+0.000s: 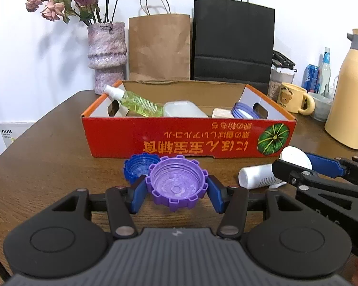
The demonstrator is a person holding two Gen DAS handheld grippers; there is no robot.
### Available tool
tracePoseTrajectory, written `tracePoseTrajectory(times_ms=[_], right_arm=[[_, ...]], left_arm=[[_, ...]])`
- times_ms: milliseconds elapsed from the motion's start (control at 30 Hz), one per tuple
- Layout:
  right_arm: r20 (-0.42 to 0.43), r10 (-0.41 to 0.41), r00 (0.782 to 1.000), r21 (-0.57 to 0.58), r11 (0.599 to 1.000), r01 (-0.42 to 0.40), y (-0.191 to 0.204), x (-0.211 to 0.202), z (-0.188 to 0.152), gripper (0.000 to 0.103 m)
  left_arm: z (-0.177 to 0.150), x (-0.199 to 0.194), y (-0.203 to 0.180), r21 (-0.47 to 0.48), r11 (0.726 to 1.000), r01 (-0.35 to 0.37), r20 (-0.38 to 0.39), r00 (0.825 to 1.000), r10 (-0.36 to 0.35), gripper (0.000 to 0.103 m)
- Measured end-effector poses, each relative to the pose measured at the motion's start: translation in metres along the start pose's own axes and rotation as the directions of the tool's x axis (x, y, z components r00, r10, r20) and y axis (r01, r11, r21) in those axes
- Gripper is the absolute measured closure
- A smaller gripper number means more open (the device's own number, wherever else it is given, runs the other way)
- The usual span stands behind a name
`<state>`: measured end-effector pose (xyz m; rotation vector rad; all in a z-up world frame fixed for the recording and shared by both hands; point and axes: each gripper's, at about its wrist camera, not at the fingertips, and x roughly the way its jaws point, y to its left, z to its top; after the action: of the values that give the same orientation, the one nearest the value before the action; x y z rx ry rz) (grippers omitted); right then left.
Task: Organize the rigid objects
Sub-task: 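Carry the white cap and purple cap with both grippers over the red box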
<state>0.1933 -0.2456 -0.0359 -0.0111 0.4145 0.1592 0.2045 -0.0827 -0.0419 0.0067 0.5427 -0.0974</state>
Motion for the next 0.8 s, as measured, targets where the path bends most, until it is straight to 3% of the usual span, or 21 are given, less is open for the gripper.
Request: tracePoseTrajectory(times_ms=[800], right_arm=[[0.053,-0.001,0.999,-0.007,1.000,0.002,0.003,0.005,0.025,0.063]], left_arm=[[0.031,-0.005,0.010,-0.023,1.000,0.002,0.057,0.998,-0.001,0.048]])
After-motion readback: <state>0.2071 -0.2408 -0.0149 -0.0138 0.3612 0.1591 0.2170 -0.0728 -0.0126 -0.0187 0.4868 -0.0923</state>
